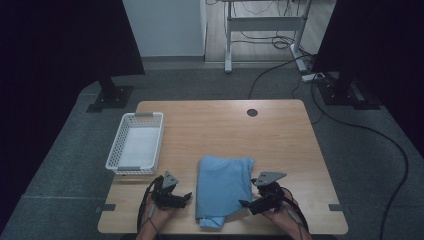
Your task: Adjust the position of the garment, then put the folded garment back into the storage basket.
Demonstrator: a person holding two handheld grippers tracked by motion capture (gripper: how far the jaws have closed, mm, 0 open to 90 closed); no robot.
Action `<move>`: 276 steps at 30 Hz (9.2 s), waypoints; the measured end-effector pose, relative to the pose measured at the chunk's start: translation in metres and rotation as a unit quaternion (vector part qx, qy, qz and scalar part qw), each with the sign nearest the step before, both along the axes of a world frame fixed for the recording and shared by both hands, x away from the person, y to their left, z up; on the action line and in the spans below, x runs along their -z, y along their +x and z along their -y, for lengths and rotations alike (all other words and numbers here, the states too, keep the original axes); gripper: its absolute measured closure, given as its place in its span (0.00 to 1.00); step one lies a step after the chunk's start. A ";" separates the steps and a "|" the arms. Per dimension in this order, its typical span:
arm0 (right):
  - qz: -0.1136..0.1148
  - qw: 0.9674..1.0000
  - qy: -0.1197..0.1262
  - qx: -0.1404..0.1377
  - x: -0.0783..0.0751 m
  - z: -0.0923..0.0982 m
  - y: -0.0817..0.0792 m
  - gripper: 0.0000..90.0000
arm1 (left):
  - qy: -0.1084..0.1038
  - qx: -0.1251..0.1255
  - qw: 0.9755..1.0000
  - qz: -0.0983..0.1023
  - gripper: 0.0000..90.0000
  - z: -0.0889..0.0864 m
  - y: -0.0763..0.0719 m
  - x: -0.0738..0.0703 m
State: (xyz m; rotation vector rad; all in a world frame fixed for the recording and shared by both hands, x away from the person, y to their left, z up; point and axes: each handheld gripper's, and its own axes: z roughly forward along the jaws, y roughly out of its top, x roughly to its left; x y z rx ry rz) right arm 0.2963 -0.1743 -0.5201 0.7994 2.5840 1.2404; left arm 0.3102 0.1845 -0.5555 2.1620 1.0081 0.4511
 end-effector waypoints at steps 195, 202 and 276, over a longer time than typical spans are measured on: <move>0.046 0.999 -0.010 0.010 -0.010 -0.008 0.062 0.09 | -0.002 -0.031 1.000 0.000 0.10 -0.016 -0.009 0.000; 0.044 0.999 -0.006 0.023 -0.005 0.009 0.051 0.09 | -0.002 -0.033 0.999 0.001 0.10 -0.016 -0.009 0.000; 0.013 0.995 -0.043 0.091 0.042 0.064 0.020 0.07 | -0.018 -0.026 0.999 0.010 0.01 -0.003 0.010 -0.041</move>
